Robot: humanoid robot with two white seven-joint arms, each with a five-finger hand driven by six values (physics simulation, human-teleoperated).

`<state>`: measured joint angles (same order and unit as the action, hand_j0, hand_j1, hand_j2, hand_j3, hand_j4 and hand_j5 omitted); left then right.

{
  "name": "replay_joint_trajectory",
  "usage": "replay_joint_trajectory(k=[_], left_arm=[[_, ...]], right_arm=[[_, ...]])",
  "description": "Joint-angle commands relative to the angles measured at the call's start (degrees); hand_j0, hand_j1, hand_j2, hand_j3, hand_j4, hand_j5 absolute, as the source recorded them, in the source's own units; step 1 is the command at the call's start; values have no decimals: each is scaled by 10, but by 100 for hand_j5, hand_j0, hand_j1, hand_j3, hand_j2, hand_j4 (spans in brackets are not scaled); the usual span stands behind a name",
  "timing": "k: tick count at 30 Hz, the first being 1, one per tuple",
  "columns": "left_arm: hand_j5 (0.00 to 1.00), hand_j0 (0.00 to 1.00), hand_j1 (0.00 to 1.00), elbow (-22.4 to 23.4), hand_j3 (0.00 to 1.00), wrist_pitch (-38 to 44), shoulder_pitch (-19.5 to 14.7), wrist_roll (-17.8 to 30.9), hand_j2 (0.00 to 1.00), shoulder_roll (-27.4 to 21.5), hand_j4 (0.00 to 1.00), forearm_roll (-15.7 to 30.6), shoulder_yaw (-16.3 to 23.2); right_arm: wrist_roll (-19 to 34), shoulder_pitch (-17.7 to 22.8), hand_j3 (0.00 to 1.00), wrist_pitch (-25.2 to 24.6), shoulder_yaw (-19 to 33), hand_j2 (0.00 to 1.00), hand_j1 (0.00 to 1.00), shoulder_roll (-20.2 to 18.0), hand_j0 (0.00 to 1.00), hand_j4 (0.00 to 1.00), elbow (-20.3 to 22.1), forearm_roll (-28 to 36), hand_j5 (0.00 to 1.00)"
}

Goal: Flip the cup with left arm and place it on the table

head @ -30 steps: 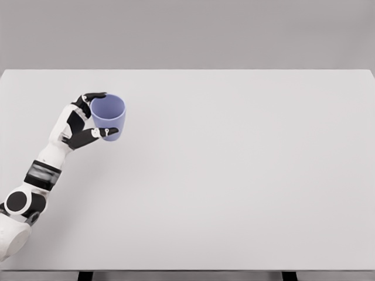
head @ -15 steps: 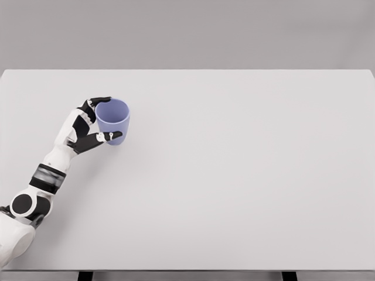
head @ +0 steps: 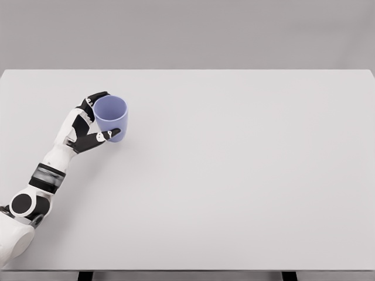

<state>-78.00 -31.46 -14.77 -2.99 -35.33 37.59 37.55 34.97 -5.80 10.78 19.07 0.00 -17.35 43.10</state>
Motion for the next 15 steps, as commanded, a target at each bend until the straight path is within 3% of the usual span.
replay_joint_trajectory(k=[1, 15], left_arm=[[84, 84, 84, -1, 84, 0, 0, 0, 84, -1, 84, 0, 0], [100, 100, 100, -6, 100, 0, 0, 0, 100, -2, 100, 2, 0]], right_arm=[[0, 0, 100, 0, 0, 100, 100, 0, 100, 100, 0, 0, 100], [0, 0, 100, 0, 0, 100, 100, 0, 100, 100, 0, 0, 100]])
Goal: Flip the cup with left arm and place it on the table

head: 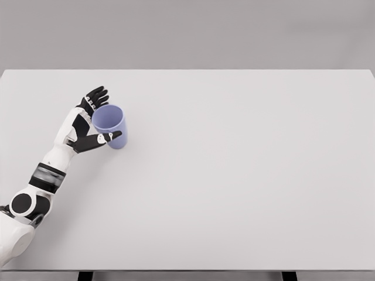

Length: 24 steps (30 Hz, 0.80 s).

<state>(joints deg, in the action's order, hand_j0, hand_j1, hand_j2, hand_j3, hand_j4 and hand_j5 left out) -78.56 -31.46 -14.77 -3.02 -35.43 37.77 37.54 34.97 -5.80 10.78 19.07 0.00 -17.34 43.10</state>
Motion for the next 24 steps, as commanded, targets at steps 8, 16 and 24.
replay_joint_trajectory(k=[8, 16, 24], left_arm=[[100, 100, 100, -1, 100, -1, 4, -1, 100, -6, 100, 0, 0], [100, 100, 100, -31, 100, -2, 7, 1, 100, -74, 100, 26, -1], [100, 100, 100, -157, 100, -35, 29, 146, 100, -232, 100, 79, -21]], right_arm=[[0, 0, 100, 0, 0, 100, 100, 0, 100, 100, 0, 0, 100], [0, 0, 100, 0, 0, 100, 100, 0, 100, 100, 0, 0, 100], [0, 0, 100, 0, 0, 100, 100, 0, 100, 100, 0, 0, 100]])
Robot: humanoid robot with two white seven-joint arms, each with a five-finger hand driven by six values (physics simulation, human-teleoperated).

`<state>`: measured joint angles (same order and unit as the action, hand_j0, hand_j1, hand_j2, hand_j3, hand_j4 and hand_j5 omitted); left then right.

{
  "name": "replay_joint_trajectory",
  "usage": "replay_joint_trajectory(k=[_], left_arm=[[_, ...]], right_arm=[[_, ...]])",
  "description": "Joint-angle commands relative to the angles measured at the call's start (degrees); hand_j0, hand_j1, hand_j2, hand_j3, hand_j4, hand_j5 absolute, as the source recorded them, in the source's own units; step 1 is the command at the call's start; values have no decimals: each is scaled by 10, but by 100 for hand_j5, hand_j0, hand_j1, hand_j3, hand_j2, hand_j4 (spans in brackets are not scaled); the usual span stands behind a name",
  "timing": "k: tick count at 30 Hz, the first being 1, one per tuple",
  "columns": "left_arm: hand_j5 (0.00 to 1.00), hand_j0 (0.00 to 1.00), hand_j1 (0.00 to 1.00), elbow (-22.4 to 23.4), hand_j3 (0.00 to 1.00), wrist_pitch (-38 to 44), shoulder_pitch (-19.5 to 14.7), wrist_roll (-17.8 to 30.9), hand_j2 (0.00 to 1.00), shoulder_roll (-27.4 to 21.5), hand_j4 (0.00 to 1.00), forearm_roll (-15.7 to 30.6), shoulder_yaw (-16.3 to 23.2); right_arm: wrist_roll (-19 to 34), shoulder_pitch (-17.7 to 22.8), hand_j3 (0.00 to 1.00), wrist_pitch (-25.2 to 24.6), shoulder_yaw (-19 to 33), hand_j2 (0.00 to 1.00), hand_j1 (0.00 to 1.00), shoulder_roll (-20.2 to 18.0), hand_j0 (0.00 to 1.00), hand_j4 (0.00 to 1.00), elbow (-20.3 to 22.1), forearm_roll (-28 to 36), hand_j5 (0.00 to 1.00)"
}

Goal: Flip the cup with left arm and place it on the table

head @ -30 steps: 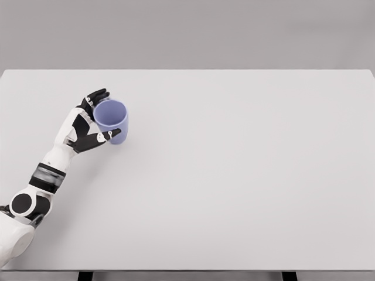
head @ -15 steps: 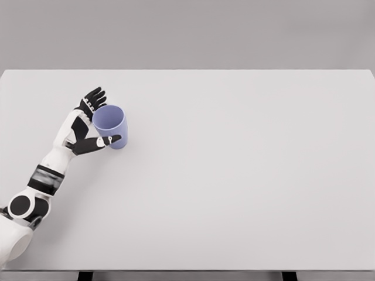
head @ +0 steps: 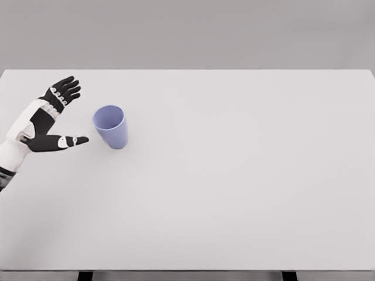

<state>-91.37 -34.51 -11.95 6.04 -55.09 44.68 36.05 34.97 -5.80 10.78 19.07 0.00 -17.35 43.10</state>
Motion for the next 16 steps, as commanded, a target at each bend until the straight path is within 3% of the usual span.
replay_joint_trajectory(k=[1, 2, 3, 5, 16], left_arm=[[100, 100, 100, -29, 100, -5, 0, 155, 100, -46, 100, 11, -19], [100, 100, 100, -32, 100, -5, -2, 247, 100, -53, 100, 11, -34], [100, 100, 100, -49, 100, -5, -5, 290, 100, -56, 100, 9, -48], [100, 100, 100, -67, 100, -5, -6, 290, 100, -68, 100, 9, -59], [100, 100, 100, -67, 100, -5, -10, 290, 100, -73, 100, 4, -58]], right_arm=[[0, 0, 100, 0, 0, 100, 100, 0, 100, 100, 0, 0, 100], [0, 0, 100, 0, 0, 100, 100, 0, 100, 100, 0, 0, 100], [0, 0, 100, 0, 0, 100, 100, 0, 100, 100, 0, 0, 100], [0, 0, 100, 0, 0, 100, 100, 0, 100, 100, 0, 0, 100], [0, 0, 100, 0, 0, 100, 100, 0, 100, 100, 0, 0, 100]])
